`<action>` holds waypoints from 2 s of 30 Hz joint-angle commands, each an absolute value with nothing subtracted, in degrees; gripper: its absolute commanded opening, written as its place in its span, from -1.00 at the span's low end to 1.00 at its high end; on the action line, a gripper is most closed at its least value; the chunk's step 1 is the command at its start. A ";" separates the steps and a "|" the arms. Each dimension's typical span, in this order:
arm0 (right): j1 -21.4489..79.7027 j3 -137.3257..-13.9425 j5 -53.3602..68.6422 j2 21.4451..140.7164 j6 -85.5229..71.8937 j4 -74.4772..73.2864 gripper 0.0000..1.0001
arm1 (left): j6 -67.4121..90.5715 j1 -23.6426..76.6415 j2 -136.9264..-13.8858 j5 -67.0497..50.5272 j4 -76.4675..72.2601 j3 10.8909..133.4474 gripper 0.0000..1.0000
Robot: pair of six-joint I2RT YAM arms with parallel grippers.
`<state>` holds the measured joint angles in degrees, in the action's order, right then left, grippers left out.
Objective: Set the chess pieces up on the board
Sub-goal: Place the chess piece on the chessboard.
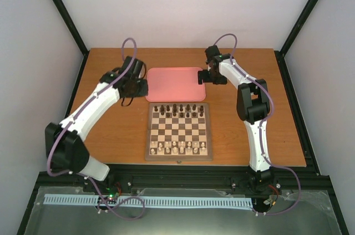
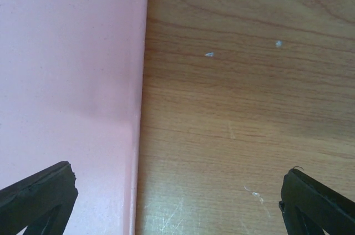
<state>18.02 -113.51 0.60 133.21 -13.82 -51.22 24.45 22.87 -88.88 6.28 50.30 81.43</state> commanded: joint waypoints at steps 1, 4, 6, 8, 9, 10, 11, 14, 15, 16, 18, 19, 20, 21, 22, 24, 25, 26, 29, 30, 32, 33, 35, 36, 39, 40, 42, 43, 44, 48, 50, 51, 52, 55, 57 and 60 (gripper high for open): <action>17.60 -114.46 -0.49 130.44 -14.38 -50.62 1.00 | 29.86 25.45 -81.58 3.96 48.53 70.66 -0.94; 17.63 -114.49 -0.69 130.28 -14.39 -50.84 1.00 | 33.13 28.12 -79.36 2.96 44.14 63.99 -0.94; 17.64 -114.45 -0.86 129.85 -14.31 -51.03 1.00 | 35.35 29.51 -79.19 1.49 40.42 60.95 -0.94; 17.63 -114.31 -1.05 129.41 -14.27 -51.22 1.00 | 36.53 30.66 -80.20 1.80 39.59 60.31 -0.94; 17.65 -114.22 -1.17 129.12 -14.21 -51.19 1.00 | 36.90 31.52 -80.72 2.54 39.62 60.37 -0.94; 17.66 -114.13 -1.34 128.85 -14.17 -51.28 1.00 | 37.07 32.15 -81.17 3.21 39.48 60.16 -0.94; 17.61 -113.82 -1.56 128.58 -14.11 -51.27 1.00 | 37.13 32.63 -81.39 3.50 39.12 59.97 -0.94; 17.65 -112.91 -1.83 127.70 -14.14 -51.00 1.00 | 37.47 33.77 -82.51 5.25 38.13 59.65 -0.95; 17.66 -112.62 -1.82 127.46 -14.14 -50.98 1.00 | 37.66 34.03 -82.89 5.80 38.01 59.75 -0.94; 17.67 -112.46 -1.70 127.29 -14.15 -50.88 1.00 | 37.84 34.09 -83.24 6.03 37.70 59.80 -0.94; 17.66 -112.01 -1.74 127.02 -14.09 -50.78 1.00 | 38.07 34.19 -84.20 6.29 37.33 59.84 -0.94; 17.65 -111.92 -1.73 126.93 -14.14 -50.80 1.00 | 38.28 34.17 -84.79 6.47 37.38 59.92 -0.94; 17.66 -111.82 -1.69 126.84 -14.07 -50.80 1.00 | 38.50 34.19 -85.32 6.64 37.41 59.91 -0.94; 17.67 -111.83 -1.69 126.78 -14.04 -50.80 1.00 | 38.76 34.22 -85.76 6.75 37.59 59.86 -0.94; 17.64 -111.82 -1.67 126.74 -13.96 -50.80 1.00 | 38.90 34.23 -86.13 6.77 37.90 59.80 -0.94; 17.65 -111.80 -1.84 126.66 -13.84 -50.80 1.00 | 39.02 34.28 -86.47 6.77 38.02 59.68 -0.94; 17.60 -111.75 -1.84 126.65 -13.80 -50.76 1.00 | 39.13 34.28 -86.64 6.77 37.91 59.49 -0.94; 17.66 -111.71 -1.85 126.66 -13.76 -50.72 1.00 | 39.30 34.28 -86.84 6.92 37.70 59.31 -0.94; 17.62 -111.72 -1.84 126.87 -13.80 -50.71 1.00 | 40.11 34.28 -87.01 7.31 35.83 57.83 -0.94; 17.63 -111.71 -1.83 126.91 -13.80 -50.71 1.00 | 40.58 34.28 -87.11 7.51 35.21 57.49 -0.94; 17.64 -111.76 -1.68 127.00 -13.79 -50.71 1.00 | 41.13 34.28 -87.57 7.94 34.29 56.95 -0.94; 17.65 -111.71 -1.67 127.08 -13.80 -50.71 1.00 | 41.32 34.28 -87.89 8.01 33.90 56.81 -0.94; 17.63 -111.71 -1.67 127.19 -13.71 -50.63 1.00 | 41.62 34.28 -88.38 8.16 32.91 56.34 -0.94; 17.63 -111.74 -1.71 127.32 -13.69 -50.63 1.00 | 41.72 34.28 -88.58 8.22 32.26 56.12 -0.94; 17.66 -111.82 -1.57 127.57 -13.79 -50.71 1.00 | 41.77 34.28 -89.56 8.60 31.35 56.37 -0.94; 17.60 -111.82 -1.51 127.58 -13.80 -50.67 1.00 | 41.67 34.28 -90.04 8.66 31.33 56.69 -0.94; 17.61 -111.97 -1.41 127.77 -13.74 -50.67 1.00 | 41.66 34.28 -90.78 8.62 31.26 57.10 -0.94; 17.63 -112.04 -1.48 127.86 -13.73 -50.71 1.00 | 41.62 34.28 -90.93 8.67 31.04 57.12 -0.93; 17.66 -112.07 -1.55 127.88 -13.67 -50.71 1.00 | 41.47 34.28 -91.13 8.68 30.82 57.21 -0.93; 17.59 -112.13 -1.52 128.05 -13.54 -50.71 1.00 | 41.22 34.26 -92.06 9.29 30.94 57.93 -0.92; 17.52 -112.08 -1.49 128.17 -13.53 -50.70 1.00 | 41.14 34.28 -92.41 9.71 30.92 58.29 -0.92; 17.56 -112.14 -1.45 128.21 -13.53 -50.71 1.00 | 41.05 34.28 -92.62 9.82 30.94 58.46 -0.92; 17.58 -112.26 -1.45 128.31 -13.49 -50.71 1.00 | 41.00 34.28 -92.78 9.91 30.90 58.67 -0.92; 17.58 -112.55 -1.33 128.53 -13.54 -50.76 1.00 | 40.87 34.28 -93.31 9.81 30.85 59.09 -0.92; 17.57 -112.72 -1.25 128.71 -13.49 -50.89 1.00 | 40.78 34.28 -93.60 9.73 30.77 59.28 -0.91; 17.58 -112.94 -1.23 128.85 -13.49 -50.98 1.00 | 40.61 34.28 -93.79 9.76 30.96 59.42 -0.91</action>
<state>18.02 -112.20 -0.82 129.12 -13.96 -51.18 40.58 33.85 -92.97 8.86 31.53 57.49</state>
